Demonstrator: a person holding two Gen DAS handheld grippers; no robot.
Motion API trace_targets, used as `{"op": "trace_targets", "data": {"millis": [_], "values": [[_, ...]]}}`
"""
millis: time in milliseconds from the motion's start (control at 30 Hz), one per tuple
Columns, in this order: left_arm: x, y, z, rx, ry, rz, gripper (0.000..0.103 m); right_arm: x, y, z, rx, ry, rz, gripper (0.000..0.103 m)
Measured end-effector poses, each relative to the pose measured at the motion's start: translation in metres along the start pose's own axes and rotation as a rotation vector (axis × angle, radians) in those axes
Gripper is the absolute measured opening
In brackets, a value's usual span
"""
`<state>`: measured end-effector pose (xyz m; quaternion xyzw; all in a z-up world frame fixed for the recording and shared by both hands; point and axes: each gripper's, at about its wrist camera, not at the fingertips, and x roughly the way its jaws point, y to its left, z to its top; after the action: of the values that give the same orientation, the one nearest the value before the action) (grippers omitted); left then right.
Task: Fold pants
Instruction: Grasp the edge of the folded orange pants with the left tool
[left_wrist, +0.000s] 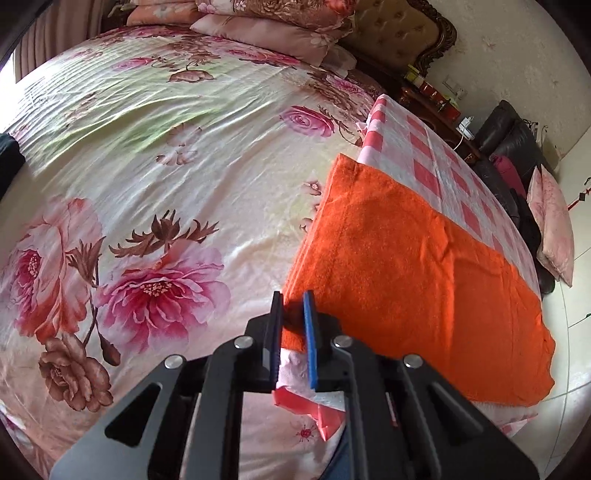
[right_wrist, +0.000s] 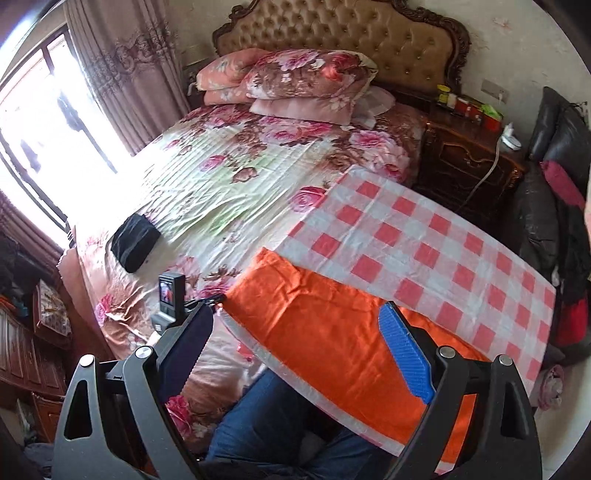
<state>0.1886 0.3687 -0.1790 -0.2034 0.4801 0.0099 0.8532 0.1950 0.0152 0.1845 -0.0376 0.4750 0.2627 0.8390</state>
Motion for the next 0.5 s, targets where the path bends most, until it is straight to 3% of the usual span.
{"op": "trace_targets", "data": {"millis": [67,167,233,267,300,333,367,400,500], "values": [[-0.002,0.003,0.000,-0.008,-0.009,0.001,0.008,0.033,-0.002,-0.009,-0.002,-0.025,0.010,0.088],[-0.003,0.009,-0.004,-0.035,-0.012,-0.018,0.008,0.110,-0.020,-0.027,-0.032,-0.013,-0.062,0.089],[-0.003,0.010,-0.005,-0.029,-0.015,-0.028,0.008,0.175,-0.046,-0.047,-0.050,-0.011,-0.181,0.085],[-0.004,0.011,-0.004,-0.031,-0.015,-0.037,0.009,0.215,-0.068,-0.059,-0.029,0.023,-0.290,0.081],[-0.006,0.013,-0.002,-0.030,-0.029,-0.035,0.015,0.240,-0.087,-0.069,0.019,0.063,-0.304,0.067],[-0.009,0.015,0.002,-0.029,-0.052,-0.023,0.035,0.259,-0.106,-0.078,0.068,0.089,-0.282,0.055],[-0.011,0.016,0.008,-0.032,-0.068,-0.030,0.044,0.273,-0.119,-0.085,0.110,0.104,-0.281,0.049],[-0.011,0.016,0.020,-0.034,-0.092,-0.060,0.048,0.281,-0.126,-0.090,0.131,0.109,-0.283,0.040],[0.012,0.004,0.059,-0.005,-0.092,-0.154,0.051,0.303,-0.134,-0.100,0.126,0.097,-0.303,0.035]]}}
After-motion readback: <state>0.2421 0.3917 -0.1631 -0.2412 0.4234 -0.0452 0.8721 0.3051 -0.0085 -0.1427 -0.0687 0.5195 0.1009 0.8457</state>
